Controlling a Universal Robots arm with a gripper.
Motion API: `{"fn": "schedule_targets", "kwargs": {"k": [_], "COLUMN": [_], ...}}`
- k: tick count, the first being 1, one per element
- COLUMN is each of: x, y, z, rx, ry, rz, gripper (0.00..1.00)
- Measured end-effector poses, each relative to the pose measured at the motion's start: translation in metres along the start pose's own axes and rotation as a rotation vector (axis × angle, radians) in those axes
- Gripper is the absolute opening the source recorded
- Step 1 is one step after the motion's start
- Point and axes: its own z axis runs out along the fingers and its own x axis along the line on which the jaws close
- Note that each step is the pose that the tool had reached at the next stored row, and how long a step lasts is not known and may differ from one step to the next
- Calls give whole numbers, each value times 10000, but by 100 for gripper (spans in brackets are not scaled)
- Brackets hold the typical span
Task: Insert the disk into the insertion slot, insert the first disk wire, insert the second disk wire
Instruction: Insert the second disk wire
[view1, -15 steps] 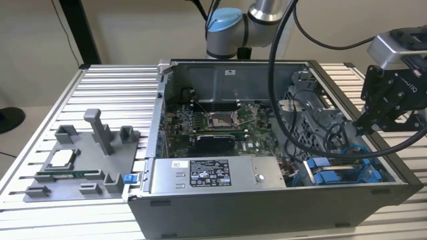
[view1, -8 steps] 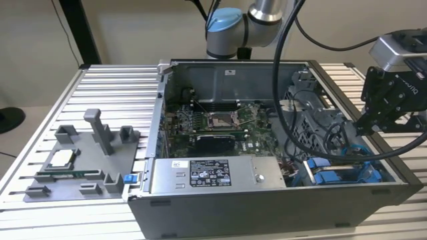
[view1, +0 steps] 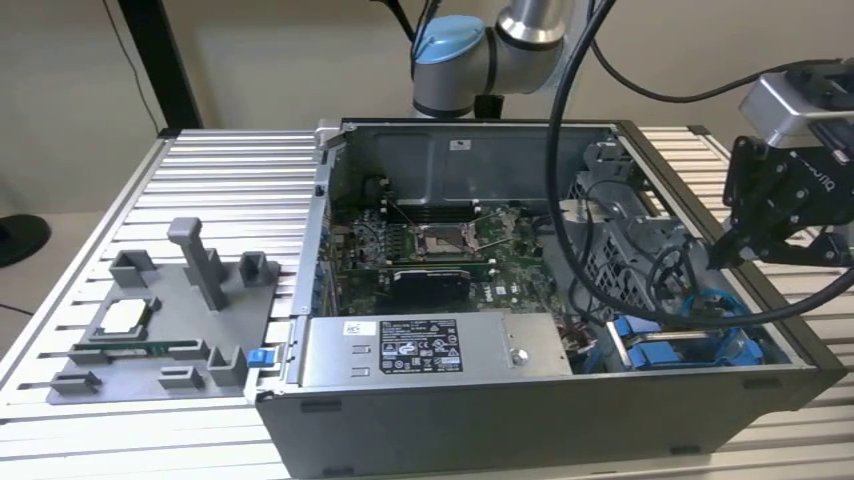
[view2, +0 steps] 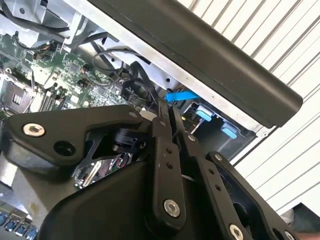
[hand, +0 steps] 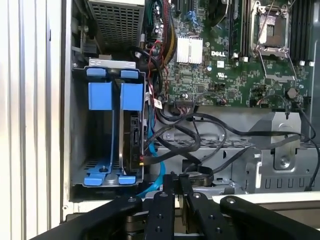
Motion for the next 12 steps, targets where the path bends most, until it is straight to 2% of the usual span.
{"fn": "schedule_targets", "kwargs": {"k": [4,7,12], "x": [-3,3,54], "y": [71,176,360], "z": [-97,-134,-161], "rx": [0,0,0], "ry": [-51,-91,-101], "rz": [-2,-2,-2], "gripper": [0,0,0]}}
